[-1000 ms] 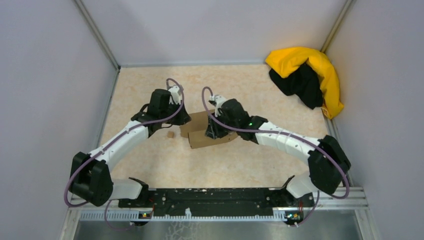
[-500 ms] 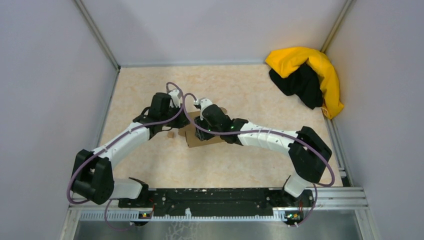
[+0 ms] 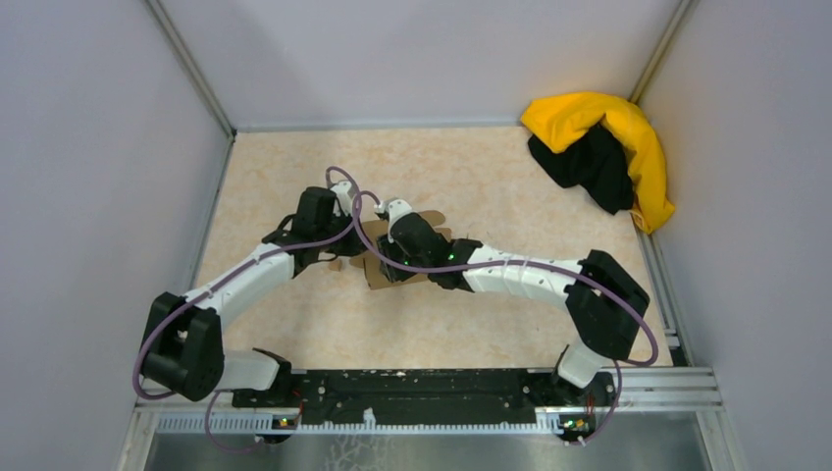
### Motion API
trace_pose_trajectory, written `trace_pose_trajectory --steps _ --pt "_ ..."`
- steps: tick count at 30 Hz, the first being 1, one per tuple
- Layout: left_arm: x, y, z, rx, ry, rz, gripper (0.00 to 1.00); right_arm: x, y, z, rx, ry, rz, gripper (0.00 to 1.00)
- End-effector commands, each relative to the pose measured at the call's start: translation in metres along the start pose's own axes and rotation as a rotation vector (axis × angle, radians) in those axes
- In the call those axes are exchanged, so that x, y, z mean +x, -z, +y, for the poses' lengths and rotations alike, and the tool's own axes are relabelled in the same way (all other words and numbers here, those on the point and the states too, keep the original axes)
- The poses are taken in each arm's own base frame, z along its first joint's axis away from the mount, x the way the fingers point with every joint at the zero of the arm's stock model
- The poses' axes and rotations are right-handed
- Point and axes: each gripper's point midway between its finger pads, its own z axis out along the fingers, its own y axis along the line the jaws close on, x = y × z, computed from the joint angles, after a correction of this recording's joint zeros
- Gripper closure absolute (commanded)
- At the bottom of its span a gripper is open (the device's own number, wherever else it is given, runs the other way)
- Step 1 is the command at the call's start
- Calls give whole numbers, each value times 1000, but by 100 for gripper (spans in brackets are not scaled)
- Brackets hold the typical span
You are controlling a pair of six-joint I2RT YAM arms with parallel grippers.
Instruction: Fold the paper box
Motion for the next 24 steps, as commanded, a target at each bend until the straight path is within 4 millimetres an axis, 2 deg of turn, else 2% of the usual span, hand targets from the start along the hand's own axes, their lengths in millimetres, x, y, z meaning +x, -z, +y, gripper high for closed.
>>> trace_pose_trajectory --steps 1,12,24 --pt "-7 3 -3 15 11 -37 94 4 -2 4 11 -1 -16 68" --pt "-13 15 -10 36 13 -65 94 34 0 1 27 -4 22 68" --pt "-17 23 -15 54 10 -82 94 91 19 3 54 14 90 68"
